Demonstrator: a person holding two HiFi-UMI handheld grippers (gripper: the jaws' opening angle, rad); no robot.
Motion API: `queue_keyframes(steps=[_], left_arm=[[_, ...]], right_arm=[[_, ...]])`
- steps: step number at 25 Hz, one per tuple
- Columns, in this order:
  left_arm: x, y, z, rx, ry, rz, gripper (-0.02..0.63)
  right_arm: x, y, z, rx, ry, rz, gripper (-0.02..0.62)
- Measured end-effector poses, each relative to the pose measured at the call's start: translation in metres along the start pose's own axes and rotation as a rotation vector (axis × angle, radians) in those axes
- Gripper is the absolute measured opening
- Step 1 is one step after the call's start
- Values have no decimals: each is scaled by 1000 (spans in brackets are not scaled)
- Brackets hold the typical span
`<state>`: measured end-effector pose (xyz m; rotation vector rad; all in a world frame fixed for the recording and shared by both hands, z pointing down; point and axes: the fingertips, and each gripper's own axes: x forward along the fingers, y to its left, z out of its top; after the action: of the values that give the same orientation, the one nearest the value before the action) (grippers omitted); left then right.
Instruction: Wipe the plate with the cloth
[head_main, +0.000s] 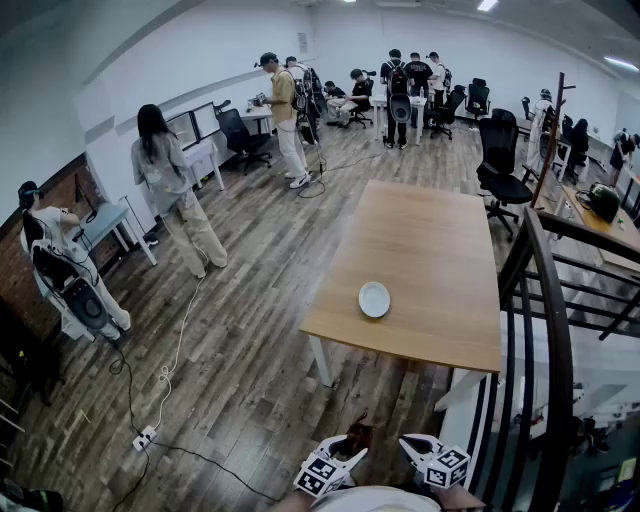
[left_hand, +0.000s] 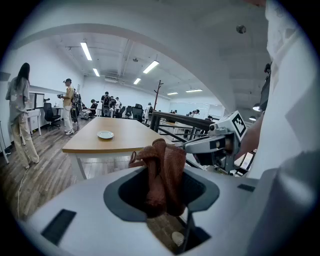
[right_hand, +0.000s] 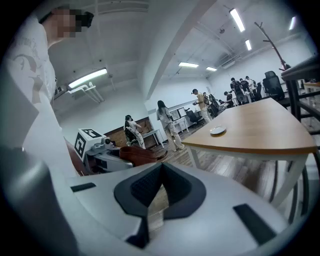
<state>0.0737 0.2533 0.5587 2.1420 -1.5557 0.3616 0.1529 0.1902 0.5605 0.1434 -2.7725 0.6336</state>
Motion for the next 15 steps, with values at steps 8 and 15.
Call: queue_keyframes(steps=[8, 15], left_arm=[[-9, 18, 5, -20, -21, 67, 170], [-17, 29, 5, -21, -30, 96, 170]], right_arm=[[7, -8, 16, -3, -34, -10, 14], [10, -8, 29, -29, -62, -11, 14]])
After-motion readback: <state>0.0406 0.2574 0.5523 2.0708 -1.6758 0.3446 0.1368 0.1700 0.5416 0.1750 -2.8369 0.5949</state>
